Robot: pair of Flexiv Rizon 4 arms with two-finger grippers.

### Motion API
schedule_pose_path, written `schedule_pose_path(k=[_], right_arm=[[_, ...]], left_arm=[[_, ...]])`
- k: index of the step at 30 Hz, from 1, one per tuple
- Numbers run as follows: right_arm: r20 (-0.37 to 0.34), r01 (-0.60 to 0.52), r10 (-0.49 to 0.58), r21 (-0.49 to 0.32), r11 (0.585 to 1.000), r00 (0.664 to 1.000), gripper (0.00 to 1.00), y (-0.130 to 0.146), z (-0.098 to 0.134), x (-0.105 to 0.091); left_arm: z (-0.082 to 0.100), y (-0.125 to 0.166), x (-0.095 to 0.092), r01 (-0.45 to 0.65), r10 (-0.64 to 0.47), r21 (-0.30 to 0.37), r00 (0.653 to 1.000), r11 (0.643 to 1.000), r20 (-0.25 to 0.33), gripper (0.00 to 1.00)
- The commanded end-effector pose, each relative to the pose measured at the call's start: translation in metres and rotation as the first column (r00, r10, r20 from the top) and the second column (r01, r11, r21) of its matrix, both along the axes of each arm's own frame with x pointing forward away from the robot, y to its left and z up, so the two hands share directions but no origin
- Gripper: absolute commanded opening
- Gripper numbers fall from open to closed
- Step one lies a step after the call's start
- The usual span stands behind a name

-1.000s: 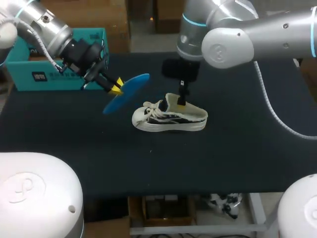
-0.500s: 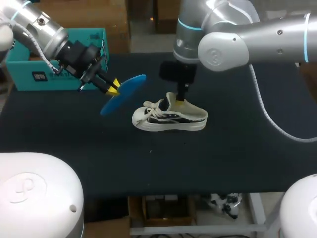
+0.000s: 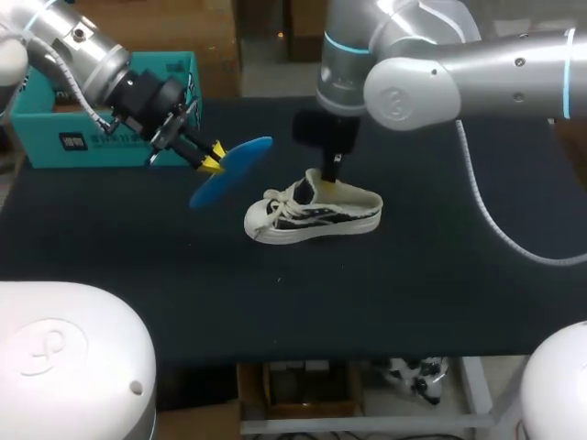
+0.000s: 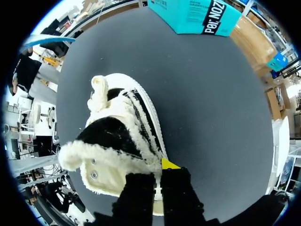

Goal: Open the shoe tongue, take the insole out of the shoe, put the insole back into the shoe, and pack the shoe into the shoebox

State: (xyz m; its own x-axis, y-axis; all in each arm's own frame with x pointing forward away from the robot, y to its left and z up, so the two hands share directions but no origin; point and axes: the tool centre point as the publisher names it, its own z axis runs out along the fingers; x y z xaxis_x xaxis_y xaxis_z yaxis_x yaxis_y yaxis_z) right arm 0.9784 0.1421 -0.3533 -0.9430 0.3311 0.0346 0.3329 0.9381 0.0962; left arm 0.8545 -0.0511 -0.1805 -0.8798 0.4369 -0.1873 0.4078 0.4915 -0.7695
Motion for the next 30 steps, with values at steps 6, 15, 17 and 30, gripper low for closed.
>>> schedule_pose_path(k=[6, 15, 17, 30], right_arm=[[0.014, 0.208, -0.21, 0.069, 0.976, 0.978, 0.0, -0.009, 0.012, -0.017], [-0.013, 0.459, -0.461, 0.13, 0.879, 0.887, 0.0, -0.006, 0.018, -0.034], [-0.019, 0.516, -0.519, 0.146, 0.844, 0.855, 0.0, -0.004, 0.017, -0.04], [-0.038, 0.747, -0.761, 0.23, 0.624, 0.648, 0.0, 0.005, 0.02, -0.072]], left_arm=[[0.015, -0.016, 0.017, 0.105, -0.105, 0.004, 0.994, 0.994, -0.001, 0.0], [0.028, -0.029, 0.026, 0.224, -0.224, -0.006, 0.974, 0.974, 0.007, 0.0], [0.029, -0.032, 0.028, 0.262, -0.262, -0.011, 0.965, 0.965, 0.004, 0.0], [0.035, -0.048, 0.029, 0.389, -0.389, -0.026, 0.921, 0.921, -0.009, 0.0]])
